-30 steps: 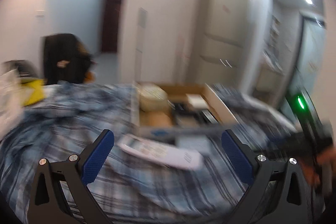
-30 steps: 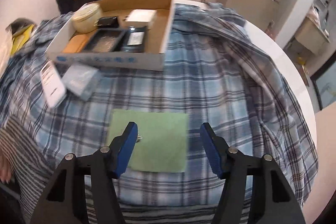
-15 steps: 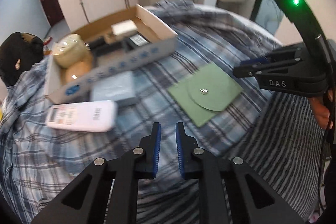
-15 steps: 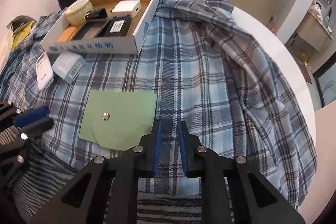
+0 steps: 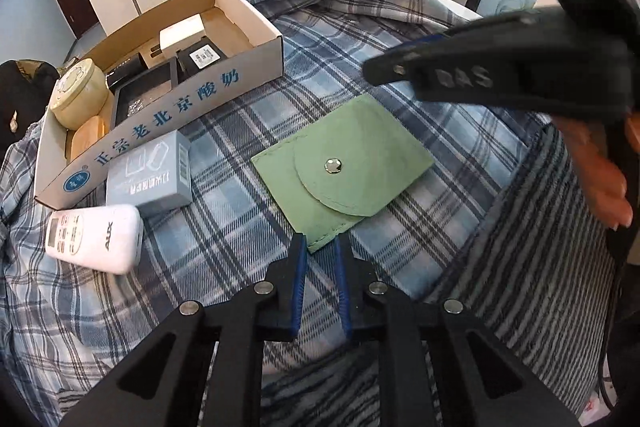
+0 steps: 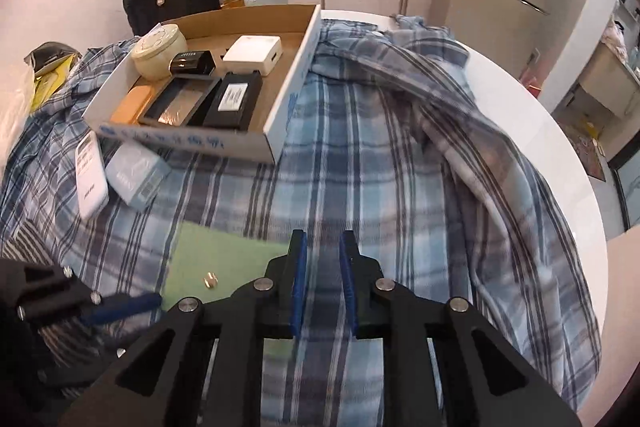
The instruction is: Organize rigid objects
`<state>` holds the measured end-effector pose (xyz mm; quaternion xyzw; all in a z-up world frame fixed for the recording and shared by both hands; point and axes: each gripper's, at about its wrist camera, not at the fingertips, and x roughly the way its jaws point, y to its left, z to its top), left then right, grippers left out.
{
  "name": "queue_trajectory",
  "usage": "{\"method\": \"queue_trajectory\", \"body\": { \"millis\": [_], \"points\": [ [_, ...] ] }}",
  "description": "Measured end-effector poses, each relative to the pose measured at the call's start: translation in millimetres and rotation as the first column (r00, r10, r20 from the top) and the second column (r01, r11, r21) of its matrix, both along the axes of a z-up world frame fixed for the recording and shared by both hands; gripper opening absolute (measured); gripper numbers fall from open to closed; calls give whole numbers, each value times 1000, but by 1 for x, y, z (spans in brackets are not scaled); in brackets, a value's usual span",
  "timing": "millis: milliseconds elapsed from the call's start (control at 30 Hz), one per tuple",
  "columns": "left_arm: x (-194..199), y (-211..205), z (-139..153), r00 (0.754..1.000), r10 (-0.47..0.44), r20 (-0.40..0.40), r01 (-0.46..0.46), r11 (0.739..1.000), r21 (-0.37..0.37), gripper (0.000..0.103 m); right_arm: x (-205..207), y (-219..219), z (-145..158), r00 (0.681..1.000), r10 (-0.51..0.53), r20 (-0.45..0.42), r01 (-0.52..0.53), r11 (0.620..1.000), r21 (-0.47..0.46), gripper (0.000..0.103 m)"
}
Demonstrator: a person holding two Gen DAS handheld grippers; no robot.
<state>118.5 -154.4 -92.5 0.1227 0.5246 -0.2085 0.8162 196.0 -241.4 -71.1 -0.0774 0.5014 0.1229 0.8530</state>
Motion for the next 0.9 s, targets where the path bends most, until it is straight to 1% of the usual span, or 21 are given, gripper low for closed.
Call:
{"method": "queue_trajectory", "body": {
  "millis": [67,167,267,333,400,467,500,567,633,667,733,833,900],
  "points": [
    [2,2,1,1000,1,-5,-1,1000,-12,16,9,3,-2,1000,-4,-8,4,1000,2,16],
    [4,4,0,1000,7,5,-7,1000,2,16,11,9,-9,999,16,-32,-16,1000,-16,16],
    [9,4,0,1000,7,13,-7,1000,10,16,6,11,-14,997,34,-66,-35,999,-9,16],
    [15,6,-1,1000,19,19,-19,1000,10,16,2,8,-14,998,26,-60,-28,999,-32,16],
    [20,9,-2,999,33,22,-33,999,2,16,-1,4,-12,997,25,-66,-27,999,-28,16],
    [20,15,0,998,55,25,-54,998,-21,16,-4,1,-10,996,34,-80,-35,999,-8,16],
    [20,17,2,998,55,20,-54,998,-36,16,-4,-2,-8,997,29,-70,-29,1000,-3,16],
    [14,16,6,999,36,6,-36,997,-68,16,-1,-5,-4,1000,5,-31,-6,1000,-26,16],
    [8,9,8,1000,6,-11,-7,995,-98,16,6,-8,-6,999,-13,-31,12,999,-44,16],
    [7,4,7,1000,-4,-14,3,996,-89,16,8,-10,-8,999,-20,-45,18,999,-48,16],
    [7,-6,5,1000,-9,12,10,999,-39,16,12,-12,-15,996,-31,-81,27,998,-57,16],
    [16,-10,1,1000,14,5,-14,999,-38,16,6,-11,-18,997,-19,-80,13,997,-73,16],
    [22,-9,1,999,26,19,-26,999,-31,16,-1,-10,-16,998,-5,-67,-1,997,-82,16]
  ]
}}
